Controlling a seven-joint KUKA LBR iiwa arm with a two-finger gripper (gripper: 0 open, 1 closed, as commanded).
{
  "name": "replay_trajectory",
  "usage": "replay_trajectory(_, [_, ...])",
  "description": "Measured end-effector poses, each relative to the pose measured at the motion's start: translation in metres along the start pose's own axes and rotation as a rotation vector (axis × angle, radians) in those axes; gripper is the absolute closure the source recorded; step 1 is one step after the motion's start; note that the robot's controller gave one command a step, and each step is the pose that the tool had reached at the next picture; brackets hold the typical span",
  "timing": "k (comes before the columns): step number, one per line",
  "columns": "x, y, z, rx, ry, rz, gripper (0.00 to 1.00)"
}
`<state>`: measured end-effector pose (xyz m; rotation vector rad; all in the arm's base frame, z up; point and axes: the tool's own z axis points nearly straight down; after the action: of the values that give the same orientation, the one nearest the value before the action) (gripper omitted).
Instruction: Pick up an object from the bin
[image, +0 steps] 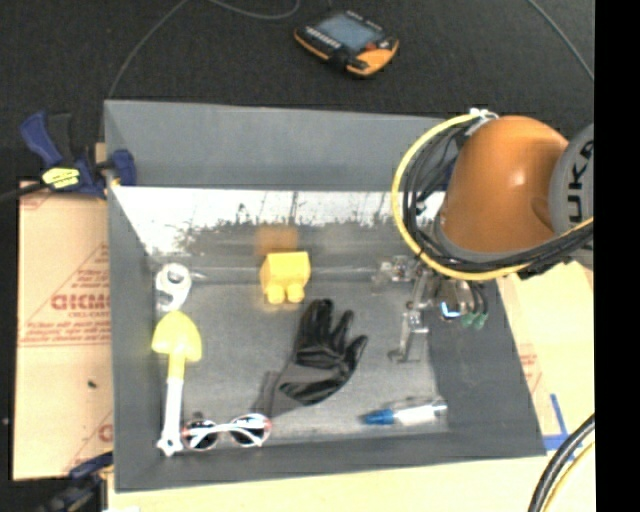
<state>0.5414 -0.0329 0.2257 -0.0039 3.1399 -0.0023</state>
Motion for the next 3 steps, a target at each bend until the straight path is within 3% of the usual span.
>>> replay_trajectory(1, [0.000,0.000,0.000,0.000,0.000,0.000,0.00])
replay_trajectory(2, [-0.019,0.028,0.064,0.001,-0.008,-0.083,0.00])
replay_trajectory(3, [0.001,0.050,0.083,-0.001,0.004,-0.103,0.00])
